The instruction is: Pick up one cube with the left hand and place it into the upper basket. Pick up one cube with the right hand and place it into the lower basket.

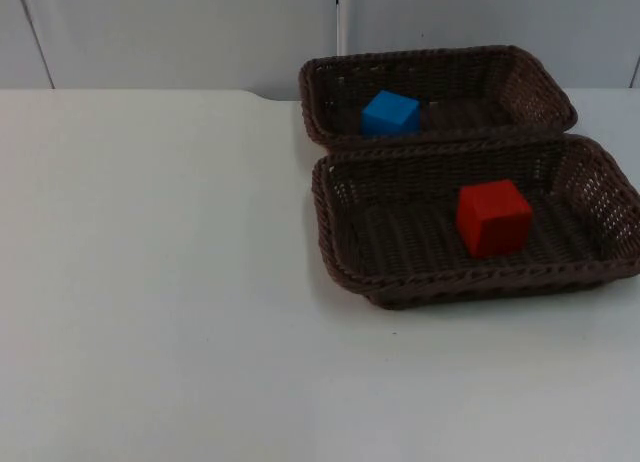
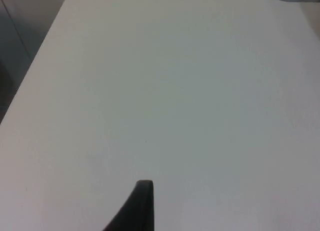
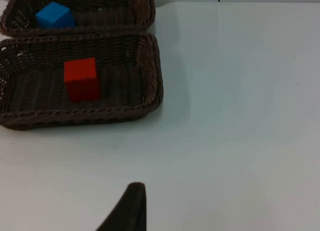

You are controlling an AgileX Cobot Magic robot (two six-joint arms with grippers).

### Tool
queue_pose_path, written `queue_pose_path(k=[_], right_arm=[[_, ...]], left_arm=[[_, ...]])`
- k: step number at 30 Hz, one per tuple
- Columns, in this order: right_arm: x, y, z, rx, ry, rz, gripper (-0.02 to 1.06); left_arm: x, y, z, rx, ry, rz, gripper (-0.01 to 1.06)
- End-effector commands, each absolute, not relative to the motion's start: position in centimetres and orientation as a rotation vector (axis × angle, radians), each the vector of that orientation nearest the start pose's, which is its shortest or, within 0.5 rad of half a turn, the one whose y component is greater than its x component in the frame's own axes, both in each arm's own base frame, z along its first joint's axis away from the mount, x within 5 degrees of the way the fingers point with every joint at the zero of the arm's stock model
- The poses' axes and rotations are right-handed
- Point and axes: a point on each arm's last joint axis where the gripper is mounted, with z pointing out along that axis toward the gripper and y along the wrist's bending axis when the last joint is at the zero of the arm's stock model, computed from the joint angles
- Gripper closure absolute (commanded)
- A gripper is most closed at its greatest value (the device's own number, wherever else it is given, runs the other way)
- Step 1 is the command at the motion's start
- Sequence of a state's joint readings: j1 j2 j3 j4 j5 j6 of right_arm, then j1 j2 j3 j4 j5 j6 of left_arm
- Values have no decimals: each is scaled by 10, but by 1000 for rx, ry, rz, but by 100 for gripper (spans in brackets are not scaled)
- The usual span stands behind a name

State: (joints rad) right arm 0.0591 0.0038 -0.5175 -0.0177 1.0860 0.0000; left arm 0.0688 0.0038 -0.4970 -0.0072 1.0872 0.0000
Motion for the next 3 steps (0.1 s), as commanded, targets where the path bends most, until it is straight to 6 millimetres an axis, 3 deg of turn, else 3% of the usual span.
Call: queue_pose_path(k=[1, 3], right_arm=[[-7, -2, 280, -63, 2044, 11, -1], [-7, -2, 280, -63, 2044, 11, -1]], left_arm=[[-5, -1, 274, -66, 2066, 26, 0], [-5, -1, 274, -47, 2066, 16, 0]])
